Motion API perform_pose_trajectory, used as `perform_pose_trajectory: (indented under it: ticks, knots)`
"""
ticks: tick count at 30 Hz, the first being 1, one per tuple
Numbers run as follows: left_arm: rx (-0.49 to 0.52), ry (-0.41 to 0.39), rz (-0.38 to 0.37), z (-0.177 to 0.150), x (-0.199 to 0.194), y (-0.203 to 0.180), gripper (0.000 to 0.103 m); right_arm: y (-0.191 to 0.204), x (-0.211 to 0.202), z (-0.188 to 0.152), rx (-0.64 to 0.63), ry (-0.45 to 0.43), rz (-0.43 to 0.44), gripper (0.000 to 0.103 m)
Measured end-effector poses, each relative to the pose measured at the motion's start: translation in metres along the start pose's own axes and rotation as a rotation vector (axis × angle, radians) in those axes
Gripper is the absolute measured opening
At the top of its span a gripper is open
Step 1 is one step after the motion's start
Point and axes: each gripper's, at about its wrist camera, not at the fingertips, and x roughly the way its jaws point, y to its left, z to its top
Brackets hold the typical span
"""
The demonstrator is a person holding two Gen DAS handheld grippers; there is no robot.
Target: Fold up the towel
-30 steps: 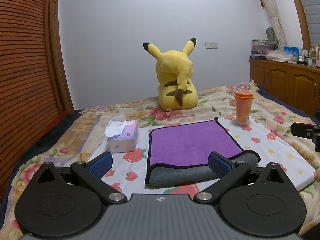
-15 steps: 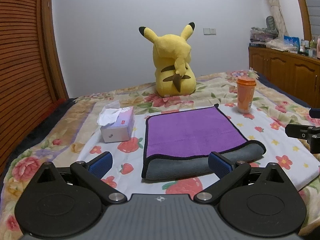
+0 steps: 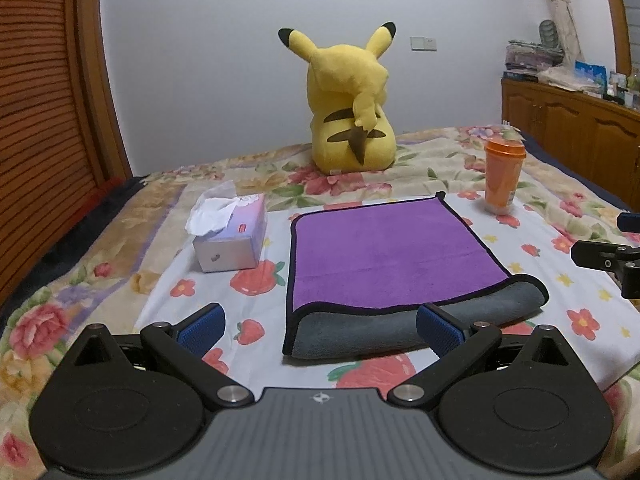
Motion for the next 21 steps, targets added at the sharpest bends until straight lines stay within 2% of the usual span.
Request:
perform_pose_trajectory:
  ticks: [19, 21]
  knots:
    - [-0.013, 0.049, -0.04, 0.008, 0.044, 0.019, 0.103, -0.006, 0.036, 0.005, -0.01, 0.055, 0.006, 0.103]
    - [-0.014, 0.063, -0.044, 0.008, 0.051, 0.022, 0.1, -0.007, 0.042, 0.005, -0.01, 0.067, 0.009, 0.103]
